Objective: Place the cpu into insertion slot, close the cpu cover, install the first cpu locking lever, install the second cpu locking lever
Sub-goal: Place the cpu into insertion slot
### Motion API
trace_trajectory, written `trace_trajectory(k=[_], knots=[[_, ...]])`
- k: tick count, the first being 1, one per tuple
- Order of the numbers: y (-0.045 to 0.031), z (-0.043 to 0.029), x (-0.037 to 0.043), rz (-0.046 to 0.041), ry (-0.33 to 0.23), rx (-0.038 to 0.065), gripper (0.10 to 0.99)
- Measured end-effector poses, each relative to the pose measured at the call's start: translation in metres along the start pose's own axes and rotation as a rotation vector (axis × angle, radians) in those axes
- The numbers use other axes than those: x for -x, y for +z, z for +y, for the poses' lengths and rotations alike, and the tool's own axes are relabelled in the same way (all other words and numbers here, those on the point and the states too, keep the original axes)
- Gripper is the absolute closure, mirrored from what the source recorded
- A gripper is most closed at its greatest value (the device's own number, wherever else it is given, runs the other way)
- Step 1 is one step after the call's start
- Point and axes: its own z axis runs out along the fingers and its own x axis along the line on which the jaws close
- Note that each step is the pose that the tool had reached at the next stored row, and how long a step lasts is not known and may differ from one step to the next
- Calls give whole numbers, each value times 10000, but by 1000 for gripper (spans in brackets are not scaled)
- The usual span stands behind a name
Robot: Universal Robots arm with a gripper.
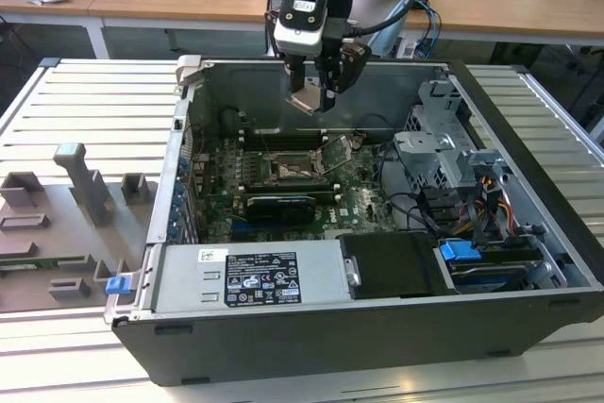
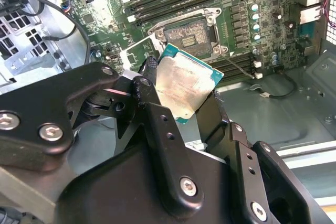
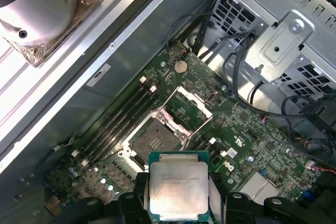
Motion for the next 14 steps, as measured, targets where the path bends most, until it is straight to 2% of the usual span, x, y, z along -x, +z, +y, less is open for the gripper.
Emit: trace_trajectory(k=[8, 14], knots=[[18, -1, 0, -77, 455, -24, 545], [38, -4, -1, -138, 1105, -18, 545]])
